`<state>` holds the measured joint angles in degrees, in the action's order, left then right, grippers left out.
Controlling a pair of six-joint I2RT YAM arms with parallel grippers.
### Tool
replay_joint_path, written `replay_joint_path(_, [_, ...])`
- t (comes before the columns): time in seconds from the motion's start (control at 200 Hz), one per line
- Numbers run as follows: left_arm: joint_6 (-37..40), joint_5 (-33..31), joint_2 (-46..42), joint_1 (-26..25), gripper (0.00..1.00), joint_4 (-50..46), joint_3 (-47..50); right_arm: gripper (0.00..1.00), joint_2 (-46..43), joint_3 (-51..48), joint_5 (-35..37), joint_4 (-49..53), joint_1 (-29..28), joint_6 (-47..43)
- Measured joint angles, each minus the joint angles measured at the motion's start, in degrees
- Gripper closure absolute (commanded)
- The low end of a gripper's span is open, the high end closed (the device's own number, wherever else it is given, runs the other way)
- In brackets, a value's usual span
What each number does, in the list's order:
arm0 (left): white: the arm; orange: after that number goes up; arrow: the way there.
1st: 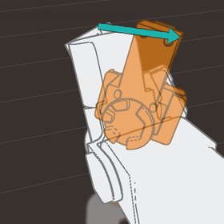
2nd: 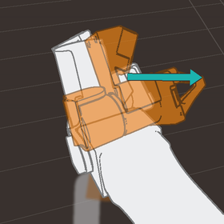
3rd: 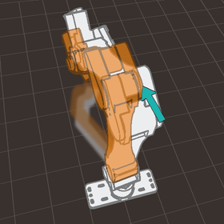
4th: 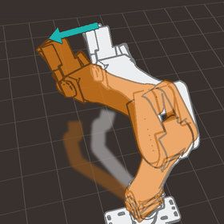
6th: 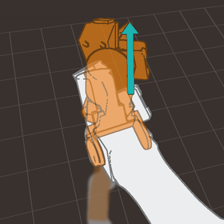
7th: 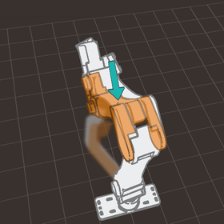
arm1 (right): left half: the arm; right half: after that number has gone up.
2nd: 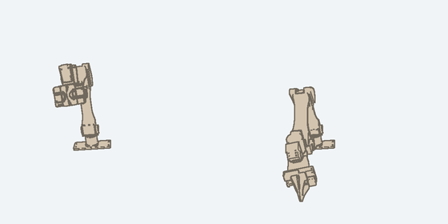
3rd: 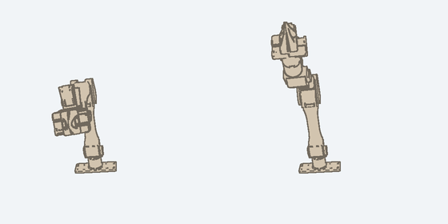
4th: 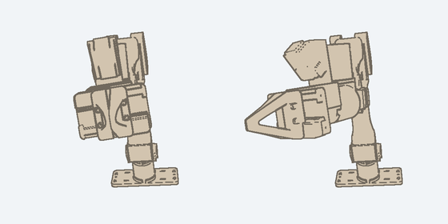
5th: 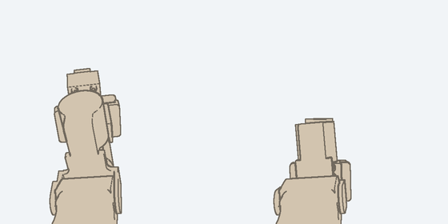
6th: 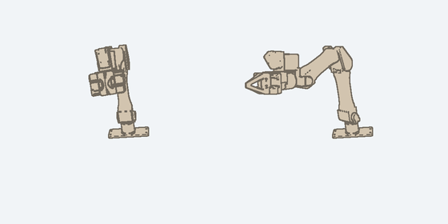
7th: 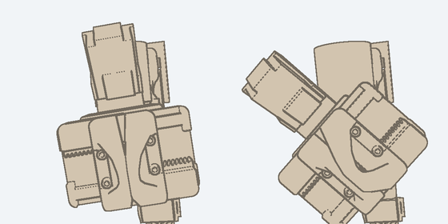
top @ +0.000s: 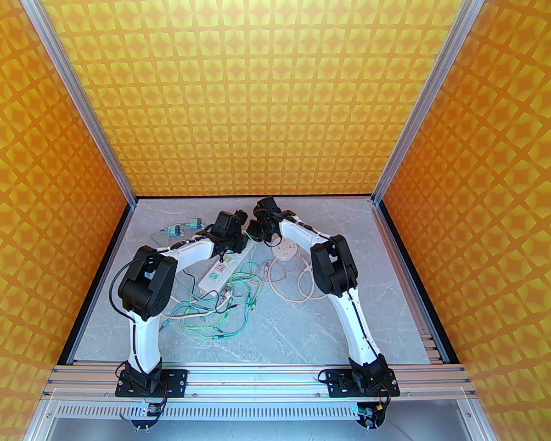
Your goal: Pull the plug off the socket
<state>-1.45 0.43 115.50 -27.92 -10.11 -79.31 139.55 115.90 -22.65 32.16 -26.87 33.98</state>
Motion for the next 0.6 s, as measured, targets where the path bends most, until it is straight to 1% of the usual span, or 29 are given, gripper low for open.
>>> replay_joint_path(0.145, [1.53,-1.6,-0.28,-0.61,0.9,-0.04,0.0,1.0,0.02,0.07,0.0,0.07,0.0,0.02])
replay_joint_path(0.245, [1.44,-1.6,-0.63,-0.57,0.91,-0.22,0.0,1.0,0.02,0.09,0.13,0.09,0.0,0.02])
replay_joint_path(0.44, [-0.48,2.12,-2.1,1.46,0.91,-0.96,0.0,1.0,0.02,0.17,0.2,0.11,0.0,0.22])
replay_joint_path(0.6, [-1.53,3.37,-6.25,2.4,0.9,-1.09,0.0,1.0,0.02,0.2,0.63,0.15,0.0,0.2])
